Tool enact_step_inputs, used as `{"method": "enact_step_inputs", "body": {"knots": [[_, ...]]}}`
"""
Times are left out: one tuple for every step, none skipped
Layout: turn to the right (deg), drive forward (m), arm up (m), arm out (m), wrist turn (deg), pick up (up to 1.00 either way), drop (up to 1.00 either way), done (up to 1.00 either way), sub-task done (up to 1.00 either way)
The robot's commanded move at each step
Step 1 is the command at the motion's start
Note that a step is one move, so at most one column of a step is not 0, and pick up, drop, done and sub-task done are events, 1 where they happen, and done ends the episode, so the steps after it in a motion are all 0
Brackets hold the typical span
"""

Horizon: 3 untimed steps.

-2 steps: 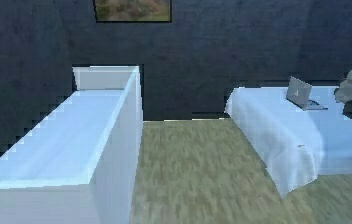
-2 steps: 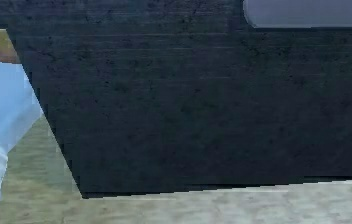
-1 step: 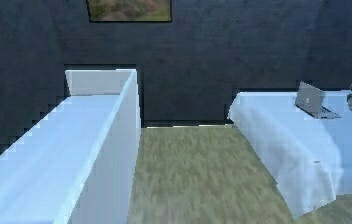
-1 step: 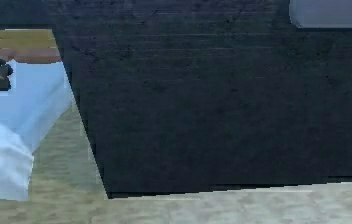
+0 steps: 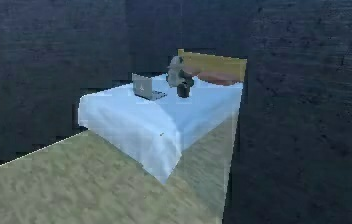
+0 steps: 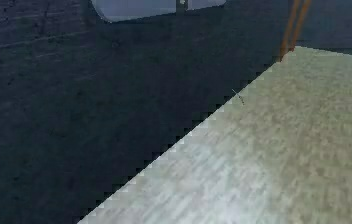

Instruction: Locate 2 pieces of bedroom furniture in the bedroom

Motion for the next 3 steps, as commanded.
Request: {"method": "enact_step_inputs", "body": {"knots": [[39.0,0.0,0.0,0.0,0.0,0.0,0.0,0.0,0.0],[0.0,0.1,0.0,0.0,0.0,0.0,0.0,0.0,0.0],[-15.0,0.0,0.0,0.0,0.0,0.0,0.0,0.0,0.0]]}}
